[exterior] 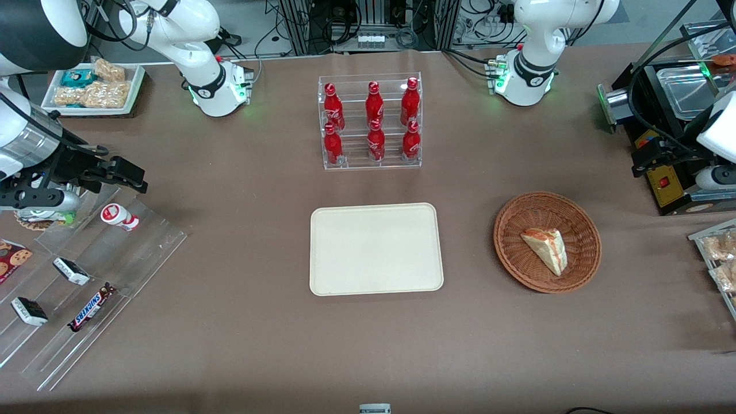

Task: Place sandwich from basket to tray

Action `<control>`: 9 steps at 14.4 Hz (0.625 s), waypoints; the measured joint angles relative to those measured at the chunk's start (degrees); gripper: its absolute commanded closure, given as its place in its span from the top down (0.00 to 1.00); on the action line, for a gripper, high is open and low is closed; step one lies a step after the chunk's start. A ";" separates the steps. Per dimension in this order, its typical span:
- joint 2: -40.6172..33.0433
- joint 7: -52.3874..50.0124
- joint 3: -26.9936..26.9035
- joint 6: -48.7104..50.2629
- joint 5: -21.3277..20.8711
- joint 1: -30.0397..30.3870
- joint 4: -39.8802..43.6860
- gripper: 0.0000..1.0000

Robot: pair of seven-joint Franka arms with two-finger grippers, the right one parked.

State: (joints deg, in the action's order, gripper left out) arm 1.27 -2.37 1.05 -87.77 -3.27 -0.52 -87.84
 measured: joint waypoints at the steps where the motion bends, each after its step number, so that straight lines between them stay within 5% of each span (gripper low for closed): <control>1: 0.00 0.02 -0.05 0.00 0.16 0.06 0.01 1.00; 6: 1.43 0.03 -0.25 -0.56 1.87 0.22 -2.73 1.00; 9: 5.60 -1.38 -0.30 -11.85 2.07 0.24 -12.27 1.00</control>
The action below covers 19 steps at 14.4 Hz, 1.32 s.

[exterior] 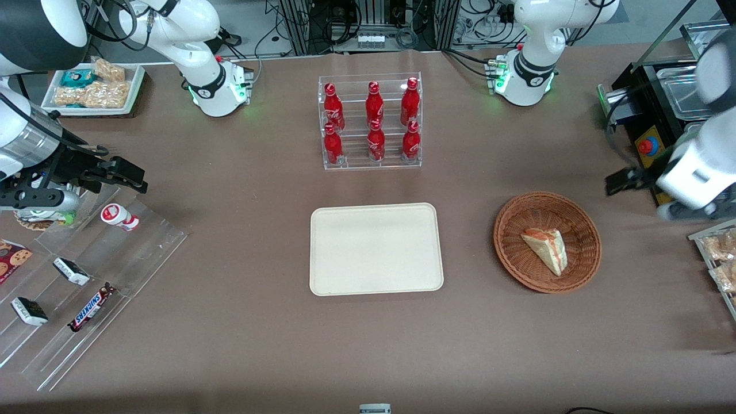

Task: Place sandwich from basket to tray

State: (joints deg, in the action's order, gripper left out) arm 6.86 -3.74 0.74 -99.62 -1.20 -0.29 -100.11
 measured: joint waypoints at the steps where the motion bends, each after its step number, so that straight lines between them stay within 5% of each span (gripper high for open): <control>1: 1.53 -2.52 0.00 -4.99 0.13 -0.02 -3.62 1.00; 7: 5.52 -25.20 1.28 -24.70 0.41 -1.10 -15.58 1.00; 11: 9.26 -28.81 2.22 -28.75 0.41 -1.76 -16.01 1.00; 12: 10.49 -28.85 2.18 -29.77 0.41 -1.74 -16.04 0.92; 14: 13.00 -28.86 2.14 -30.97 0.38 -1.72 -16.05 0.18; 15: 14.04 -28.86 2.14 -31.74 0.38 -1.71 -16.03 0.05; 19: 15.12 -28.86 2.12 -32.51 0.37 -1.65 -14.75 0.00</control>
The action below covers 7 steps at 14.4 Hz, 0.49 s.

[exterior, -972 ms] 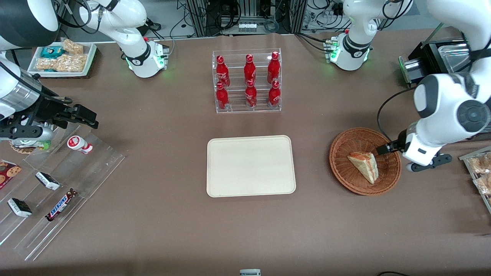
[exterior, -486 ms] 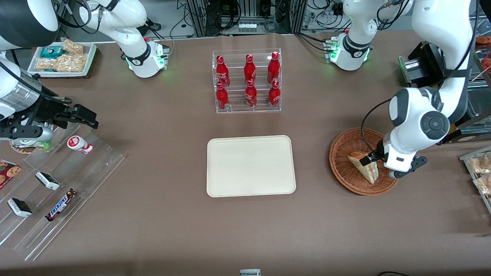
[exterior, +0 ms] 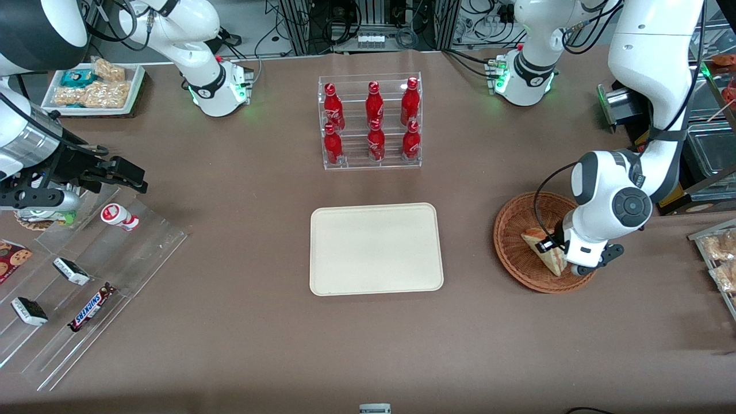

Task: Place sandwich from basket to tray

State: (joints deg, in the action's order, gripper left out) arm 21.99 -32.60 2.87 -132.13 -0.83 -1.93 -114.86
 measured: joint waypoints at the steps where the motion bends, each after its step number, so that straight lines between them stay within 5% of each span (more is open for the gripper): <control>1: -0.53 0.01 0.14 1.09 -0.01 -0.02 1.21 0.00; 7: -7.10 -4.93 12.66 22.74 -0.31 -3.14 17.59 0.03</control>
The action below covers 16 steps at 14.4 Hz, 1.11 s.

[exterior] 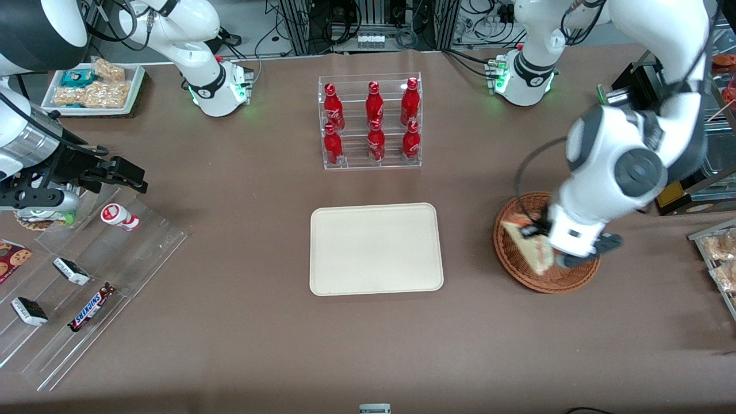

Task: Place sandwich from basket to tray

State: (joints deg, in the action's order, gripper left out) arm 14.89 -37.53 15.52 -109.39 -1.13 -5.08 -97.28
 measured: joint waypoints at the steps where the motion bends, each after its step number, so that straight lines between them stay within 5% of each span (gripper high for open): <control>1: 0.72 -0.71 1.65 -0.19 -0.91 -3.11 1.03 0.04; 7: 21.58 -11.51 2.29 -11.22 -14.33 -23.15 10.84 0.06; 8: 24.70 -12.70 2.23 -13.25 -16.34 -24.34 11.91 0.13; 9: 27.26 -13.67 2.13 -15.18 -18.20 -25.11 12.58 0.50; 10: 29.31 -14.55 2.07 -17.01 -19.83 -25.49 12.99 0.98; 16: 29.78 -17.01 1.79 -19.08 -21.57 -25.00 15.57 1.00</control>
State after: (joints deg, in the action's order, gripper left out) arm 44.66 -54.54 17.32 -128.47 -22.70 -30.08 -81.70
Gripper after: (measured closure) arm 0.313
